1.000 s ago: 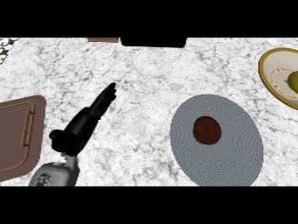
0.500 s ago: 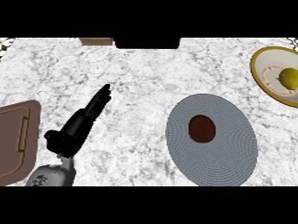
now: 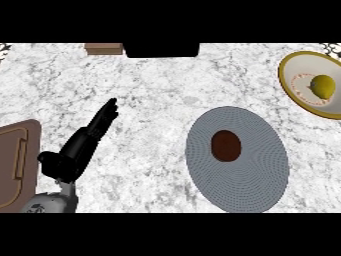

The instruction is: Pick the lemon from the placemat and place it in the bowl

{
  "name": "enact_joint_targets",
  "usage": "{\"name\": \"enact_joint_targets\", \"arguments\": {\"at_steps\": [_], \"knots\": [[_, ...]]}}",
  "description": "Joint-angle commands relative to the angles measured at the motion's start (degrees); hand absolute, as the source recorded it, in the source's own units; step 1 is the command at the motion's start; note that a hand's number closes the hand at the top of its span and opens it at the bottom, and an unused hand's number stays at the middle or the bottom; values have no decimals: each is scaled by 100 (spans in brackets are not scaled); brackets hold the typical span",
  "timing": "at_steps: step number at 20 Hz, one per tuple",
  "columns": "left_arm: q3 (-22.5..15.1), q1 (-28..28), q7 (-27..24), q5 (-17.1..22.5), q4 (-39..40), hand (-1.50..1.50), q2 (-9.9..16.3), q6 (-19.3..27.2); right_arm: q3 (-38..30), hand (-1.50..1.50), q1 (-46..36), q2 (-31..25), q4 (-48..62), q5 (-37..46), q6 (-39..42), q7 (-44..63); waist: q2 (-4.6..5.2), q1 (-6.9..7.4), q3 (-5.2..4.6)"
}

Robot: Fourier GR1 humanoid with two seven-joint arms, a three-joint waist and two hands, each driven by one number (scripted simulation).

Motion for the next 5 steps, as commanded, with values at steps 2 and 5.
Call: {"name": "enact_joint_targets", "arguments": {"at_steps": [2,5], "knots": [[-76,186,27,42,-141,0,-24,-84,-393,-150,1335,185,-1186,-814,749,-268,6,24,0],[225,24,153,254,-208,0,232,-271,-471,-150,1972,459,-1983,-1145,1148,-196,15,49,-2]]}}
